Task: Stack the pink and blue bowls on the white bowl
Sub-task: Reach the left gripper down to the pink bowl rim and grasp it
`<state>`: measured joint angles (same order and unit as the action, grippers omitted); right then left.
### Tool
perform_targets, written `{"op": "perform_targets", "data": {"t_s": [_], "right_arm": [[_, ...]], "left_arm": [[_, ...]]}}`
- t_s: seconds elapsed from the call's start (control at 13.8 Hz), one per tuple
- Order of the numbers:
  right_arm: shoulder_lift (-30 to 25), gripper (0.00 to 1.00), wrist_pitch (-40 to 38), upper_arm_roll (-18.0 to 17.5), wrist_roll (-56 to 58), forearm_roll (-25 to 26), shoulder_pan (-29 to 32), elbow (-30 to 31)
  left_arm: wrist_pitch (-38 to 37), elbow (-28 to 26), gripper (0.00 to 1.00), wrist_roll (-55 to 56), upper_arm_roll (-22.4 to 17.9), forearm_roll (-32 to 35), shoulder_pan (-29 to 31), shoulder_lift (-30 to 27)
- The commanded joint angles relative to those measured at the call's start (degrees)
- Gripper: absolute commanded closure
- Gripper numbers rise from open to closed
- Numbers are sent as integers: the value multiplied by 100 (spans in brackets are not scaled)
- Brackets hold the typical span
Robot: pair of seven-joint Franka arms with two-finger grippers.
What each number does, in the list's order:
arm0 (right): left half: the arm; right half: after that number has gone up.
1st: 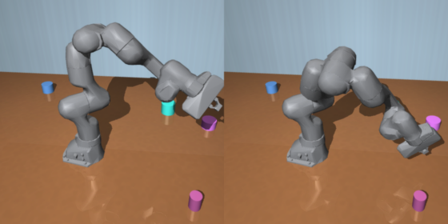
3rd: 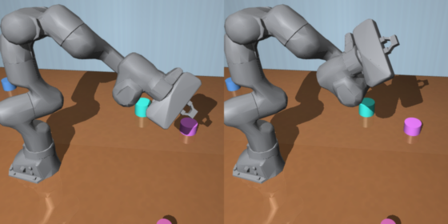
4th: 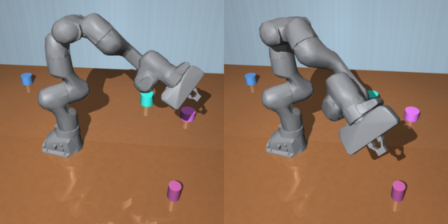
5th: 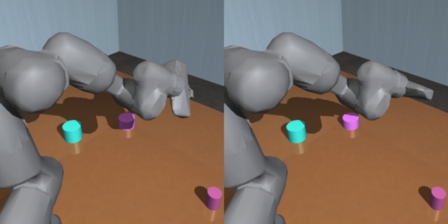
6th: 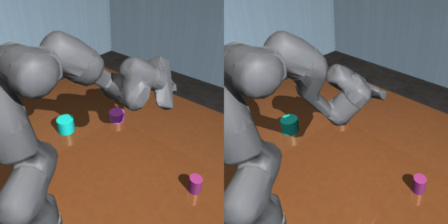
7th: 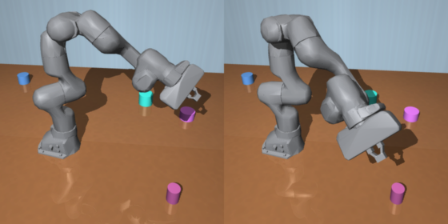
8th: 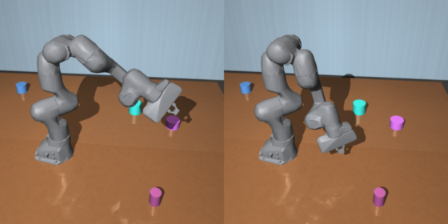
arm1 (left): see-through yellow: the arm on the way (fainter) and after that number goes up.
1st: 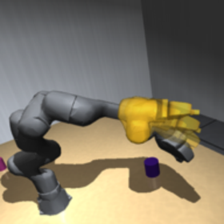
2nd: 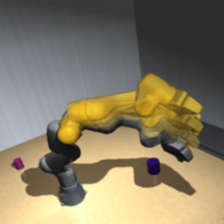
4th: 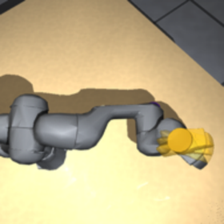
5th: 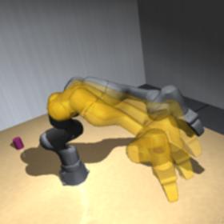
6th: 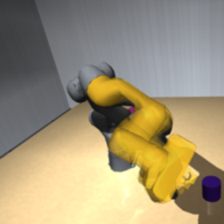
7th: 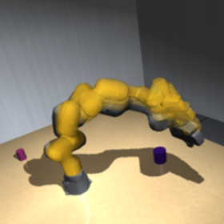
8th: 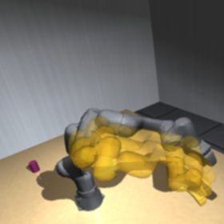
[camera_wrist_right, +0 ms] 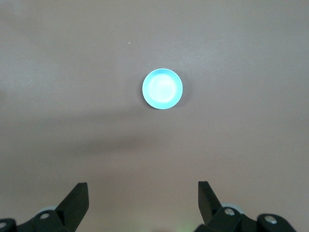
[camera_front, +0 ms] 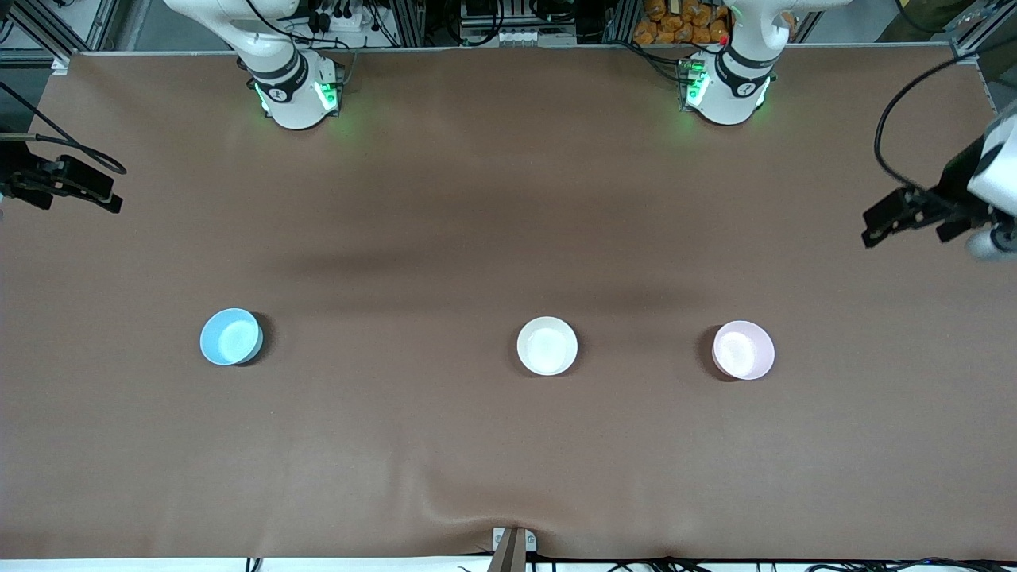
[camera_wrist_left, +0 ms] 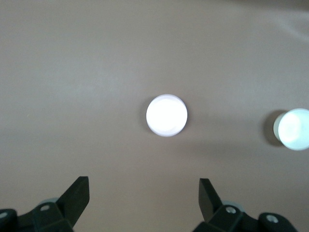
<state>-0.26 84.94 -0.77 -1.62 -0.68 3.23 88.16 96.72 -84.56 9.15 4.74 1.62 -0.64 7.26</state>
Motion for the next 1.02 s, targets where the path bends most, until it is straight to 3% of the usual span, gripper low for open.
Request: {"op": "perform_targets", "data": {"t_s": [0.0,0.51,0.73,0.8,0.95], "right_arm": [[0,0,-30,-19,-67,77,-15,-27],[0,0,-30,-19,-67,77,-15,-27],[0,0,-30,-11,-67,77,-15,-27],[0,0,-30,-11,-67,77,-15,-27],[0,0,-30,-11,-67,77,-15,-27]], "left_arm": [[968,-304,0,-116,44,-118,-50,635],[3139,-1843,0,-588,97,-127,-15,1365],[3476,-1933,0,-748,97,-118,159,1874],[3511,-1924,7,-748,80,-118,178,1997],[3687,-1907,9,-748,71,-118,318,2226]]}}
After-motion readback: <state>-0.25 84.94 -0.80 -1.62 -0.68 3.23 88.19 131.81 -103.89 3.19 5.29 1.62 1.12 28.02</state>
